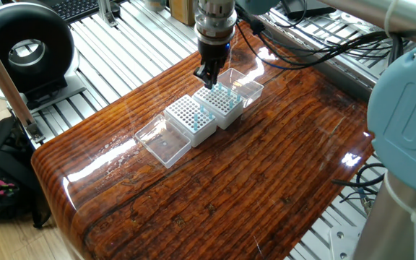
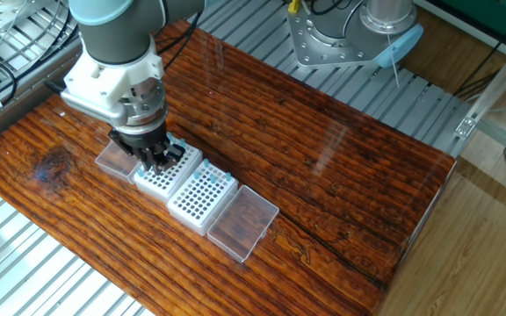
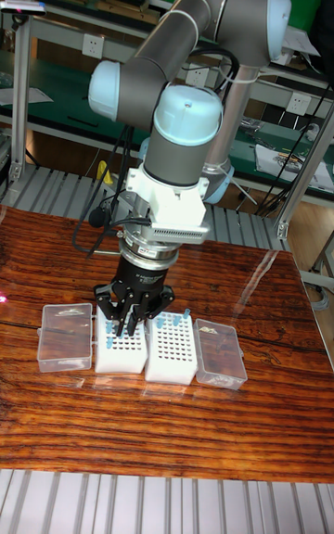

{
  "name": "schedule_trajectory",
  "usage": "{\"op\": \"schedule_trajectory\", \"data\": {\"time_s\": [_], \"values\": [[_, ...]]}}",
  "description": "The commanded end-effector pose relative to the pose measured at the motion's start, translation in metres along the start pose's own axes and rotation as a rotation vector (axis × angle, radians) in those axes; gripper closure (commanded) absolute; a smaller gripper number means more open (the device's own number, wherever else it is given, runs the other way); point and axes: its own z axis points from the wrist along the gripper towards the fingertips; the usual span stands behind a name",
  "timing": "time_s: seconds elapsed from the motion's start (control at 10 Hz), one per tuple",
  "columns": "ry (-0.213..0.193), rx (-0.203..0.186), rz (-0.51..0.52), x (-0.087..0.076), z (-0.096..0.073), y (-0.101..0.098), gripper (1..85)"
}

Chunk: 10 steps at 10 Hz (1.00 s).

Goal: Transfer all medium pipette tips from one holder to another

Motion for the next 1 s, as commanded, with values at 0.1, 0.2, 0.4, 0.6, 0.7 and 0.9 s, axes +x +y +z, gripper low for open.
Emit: {"op": "schedule_trajectory", "data": {"time_s": [0.1, 0.2, 0.4, 0.6, 0.7, 0.9], "values": [[-0.006, -0.010, 0.009, 0.0016, 0.0021, 0.0021, 61.7], [-0.003, -0.006, 0.014, 0.0036, 0.0033, 0.0013, 62.0], [-0.004, -0.011, 0.014, 0.0047, 0.0037, 0.0024, 62.3], [-0.003, -0.002, 0.024, 0.0051, 0.0043, 0.0009, 70.3], [-0.003, 0.001, 0.027, 0.0053, 0.0044, 0.0004, 75.3], [-0.002, 0.003, 0.030, 0.0051, 0.0037, 0.0000, 78.3]]}}
